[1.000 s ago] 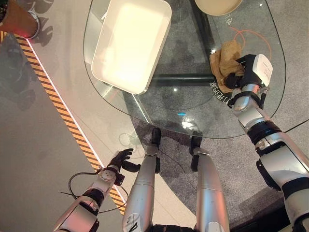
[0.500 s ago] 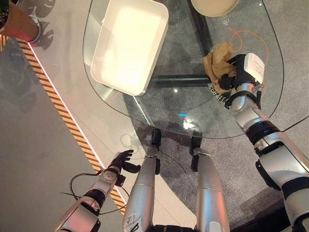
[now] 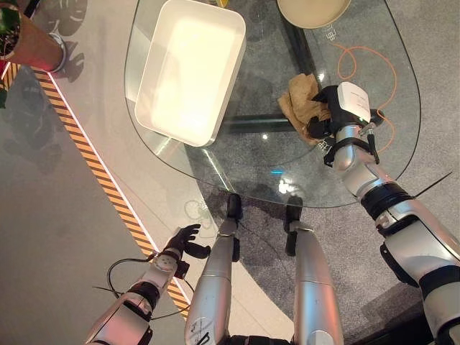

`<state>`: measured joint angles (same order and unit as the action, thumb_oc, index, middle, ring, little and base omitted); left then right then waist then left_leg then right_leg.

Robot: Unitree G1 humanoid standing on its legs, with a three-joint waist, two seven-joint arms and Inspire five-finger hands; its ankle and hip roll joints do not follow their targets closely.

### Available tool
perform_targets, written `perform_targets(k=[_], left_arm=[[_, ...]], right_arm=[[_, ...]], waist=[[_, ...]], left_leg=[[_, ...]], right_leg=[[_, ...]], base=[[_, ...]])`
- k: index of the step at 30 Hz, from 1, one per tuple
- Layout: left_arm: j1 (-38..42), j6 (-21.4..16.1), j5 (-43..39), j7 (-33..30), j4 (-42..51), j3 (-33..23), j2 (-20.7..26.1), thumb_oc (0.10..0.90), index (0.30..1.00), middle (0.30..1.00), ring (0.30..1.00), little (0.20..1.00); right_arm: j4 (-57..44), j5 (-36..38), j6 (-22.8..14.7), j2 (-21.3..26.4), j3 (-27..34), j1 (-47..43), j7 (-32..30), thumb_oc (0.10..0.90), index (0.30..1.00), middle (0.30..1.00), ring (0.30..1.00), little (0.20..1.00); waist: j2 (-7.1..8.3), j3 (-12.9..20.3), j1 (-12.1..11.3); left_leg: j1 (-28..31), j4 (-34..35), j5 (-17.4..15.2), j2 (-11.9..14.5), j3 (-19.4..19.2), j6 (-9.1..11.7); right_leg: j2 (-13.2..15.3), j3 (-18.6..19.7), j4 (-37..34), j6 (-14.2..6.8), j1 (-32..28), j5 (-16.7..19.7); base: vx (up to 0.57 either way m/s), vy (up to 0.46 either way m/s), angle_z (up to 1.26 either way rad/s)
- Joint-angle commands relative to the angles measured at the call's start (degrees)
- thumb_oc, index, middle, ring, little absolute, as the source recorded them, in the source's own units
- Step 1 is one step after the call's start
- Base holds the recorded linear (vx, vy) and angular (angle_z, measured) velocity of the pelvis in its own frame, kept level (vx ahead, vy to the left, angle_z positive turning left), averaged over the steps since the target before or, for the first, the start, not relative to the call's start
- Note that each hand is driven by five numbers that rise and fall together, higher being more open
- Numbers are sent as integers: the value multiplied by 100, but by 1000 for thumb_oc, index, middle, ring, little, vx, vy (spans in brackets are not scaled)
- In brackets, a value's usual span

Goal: Wipe the table with a cloth and put it in the basket.

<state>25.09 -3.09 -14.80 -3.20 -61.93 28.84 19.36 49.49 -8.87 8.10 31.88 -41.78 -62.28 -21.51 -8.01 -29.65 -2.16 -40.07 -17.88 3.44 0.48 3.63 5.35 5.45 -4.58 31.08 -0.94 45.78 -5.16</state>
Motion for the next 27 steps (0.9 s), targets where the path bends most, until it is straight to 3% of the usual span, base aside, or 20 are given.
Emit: perform_targets(k=[1,27], left_arm=[[1,-72,47,-33,-65,23,-96,800,900,900,900,900],[35,-17,92,54,-21,-56,-28,800,900,900,900,900]], right_arm=[[-703,-114,-721,-833,-631,255,740,100,300,300,300,200],[-1264,-4,-1170,-786,-972,459,1843,100,300,300,300,200]], waist=[[71,-14,-142],[117,-14,-124]], left_leg=[[-48,-427,-331,-495,-551,-413],[-38,-412,-293,-492,-550,-399]], right_leg=[[-171,-332,-367,45,-256,111],[-128,-357,-402,40,-257,160]], base=[[0,0,0],[0,0,0]])
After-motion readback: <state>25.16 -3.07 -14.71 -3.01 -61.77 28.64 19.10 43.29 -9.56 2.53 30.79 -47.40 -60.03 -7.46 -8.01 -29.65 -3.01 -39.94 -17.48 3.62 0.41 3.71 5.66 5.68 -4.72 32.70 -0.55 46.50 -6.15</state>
